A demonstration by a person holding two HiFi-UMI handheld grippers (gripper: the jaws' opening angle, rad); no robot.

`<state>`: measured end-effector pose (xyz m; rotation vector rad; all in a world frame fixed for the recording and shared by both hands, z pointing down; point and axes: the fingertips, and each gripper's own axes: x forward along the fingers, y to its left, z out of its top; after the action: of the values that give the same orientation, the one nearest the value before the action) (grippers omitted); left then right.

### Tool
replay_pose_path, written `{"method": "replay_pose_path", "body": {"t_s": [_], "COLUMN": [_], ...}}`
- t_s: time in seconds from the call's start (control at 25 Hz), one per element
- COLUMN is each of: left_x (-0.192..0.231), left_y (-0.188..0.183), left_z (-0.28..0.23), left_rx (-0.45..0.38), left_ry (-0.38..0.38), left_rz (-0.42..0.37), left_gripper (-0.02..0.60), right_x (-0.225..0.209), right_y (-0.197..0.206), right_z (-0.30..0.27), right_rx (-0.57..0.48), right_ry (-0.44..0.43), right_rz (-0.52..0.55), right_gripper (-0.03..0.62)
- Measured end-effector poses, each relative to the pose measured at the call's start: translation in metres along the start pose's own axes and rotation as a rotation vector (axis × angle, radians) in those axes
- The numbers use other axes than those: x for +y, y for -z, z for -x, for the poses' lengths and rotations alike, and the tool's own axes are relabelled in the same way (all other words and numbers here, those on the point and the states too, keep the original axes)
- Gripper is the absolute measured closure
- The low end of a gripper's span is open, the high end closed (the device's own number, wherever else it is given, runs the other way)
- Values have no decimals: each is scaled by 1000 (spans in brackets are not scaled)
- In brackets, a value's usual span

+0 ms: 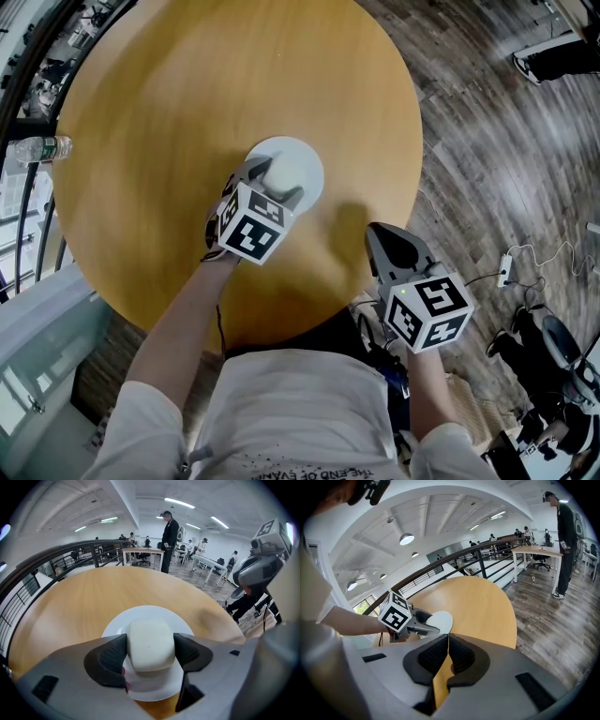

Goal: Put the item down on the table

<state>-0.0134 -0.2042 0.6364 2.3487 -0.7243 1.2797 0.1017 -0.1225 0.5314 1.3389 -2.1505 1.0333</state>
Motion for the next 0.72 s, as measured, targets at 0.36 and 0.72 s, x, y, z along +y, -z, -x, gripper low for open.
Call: {"method": "replay_pose_path", "body": {"t_s": [0.36,0.72], "left_x": [-5,-4], "left_y": [0,-12], "left_z": [3,26], "left_rx": [-8,-78], "left_ry": [-2,-24], "left_rz": [-34,-33], "left_gripper": [258,255], "right_x": [1,8], "right_y": [2,-3], "right_z": [6,13], "right_rx": [-7,-26], "right_ry": [-1,-6], "right_rz": [-1,23], "right_gripper": [569,569]}}
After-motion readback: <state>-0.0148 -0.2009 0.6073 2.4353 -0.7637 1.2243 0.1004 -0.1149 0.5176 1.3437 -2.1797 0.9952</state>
